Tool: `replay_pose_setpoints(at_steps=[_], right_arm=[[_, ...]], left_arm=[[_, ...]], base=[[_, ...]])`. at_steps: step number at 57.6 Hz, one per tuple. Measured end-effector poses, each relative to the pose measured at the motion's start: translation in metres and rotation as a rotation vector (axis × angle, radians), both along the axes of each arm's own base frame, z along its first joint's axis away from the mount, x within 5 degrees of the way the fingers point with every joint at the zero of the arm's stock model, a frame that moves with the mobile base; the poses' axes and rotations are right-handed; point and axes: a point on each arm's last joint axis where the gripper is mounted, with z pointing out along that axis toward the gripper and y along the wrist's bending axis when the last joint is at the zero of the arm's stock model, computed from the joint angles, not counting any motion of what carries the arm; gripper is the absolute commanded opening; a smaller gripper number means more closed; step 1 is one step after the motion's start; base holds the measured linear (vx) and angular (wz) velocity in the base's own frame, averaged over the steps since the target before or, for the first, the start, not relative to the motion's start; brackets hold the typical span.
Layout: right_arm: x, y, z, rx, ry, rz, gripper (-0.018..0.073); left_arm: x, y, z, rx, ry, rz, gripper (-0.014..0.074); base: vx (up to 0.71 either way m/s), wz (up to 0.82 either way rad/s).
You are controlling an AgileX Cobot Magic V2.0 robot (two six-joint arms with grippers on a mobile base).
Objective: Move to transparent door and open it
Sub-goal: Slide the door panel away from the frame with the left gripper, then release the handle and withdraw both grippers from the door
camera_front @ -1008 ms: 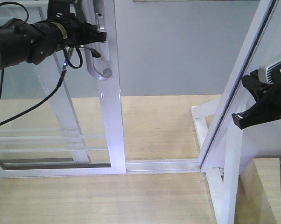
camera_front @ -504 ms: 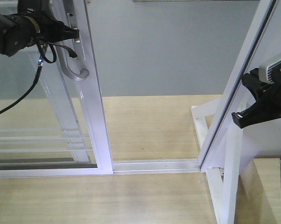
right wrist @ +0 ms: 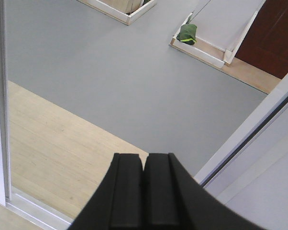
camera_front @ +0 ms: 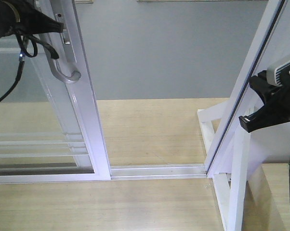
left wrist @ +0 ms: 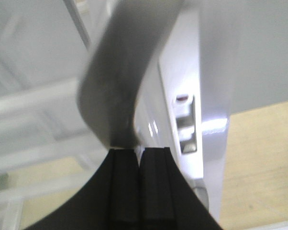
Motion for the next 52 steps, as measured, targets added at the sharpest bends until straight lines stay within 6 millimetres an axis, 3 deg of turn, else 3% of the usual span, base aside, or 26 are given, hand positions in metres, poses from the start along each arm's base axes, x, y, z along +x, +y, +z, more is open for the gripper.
replay_pose_setpoints(at_steps=[15, 24, 36, 52], right_arm=[[0.000, 0.000, 0.000, 0.000, 0.000, 0.000, -0.0008], [0.000, -0.001, -0.001, -0.005, 0.012, -0.005, -0.0008], [-0.008, -0.005, 0.001, 0.026, 0.037, -0.036, -0.0008], [-0.050, -0.018, 0.031, 0.157, -0.075, -0.064, -0.0008]], left_arm=[[-0.019, 0.010, 0.020, 0.013, 0.009, 0.053, 0.0000], [-0.050, 0.016, 0.024, 0.012, 0.006, 0.049, 0.0000], [-0.116, 0.025, 0.010, -0.005, -0.031, -0.011, 0.0000], [-0.223, 0.041, -0.020, -0.102, -0.128, -0.051, 0.0000]], base=[[0.00, 0.00], [0.00, 0.00], [0.00, 0.00], [0.00, 0.00]])
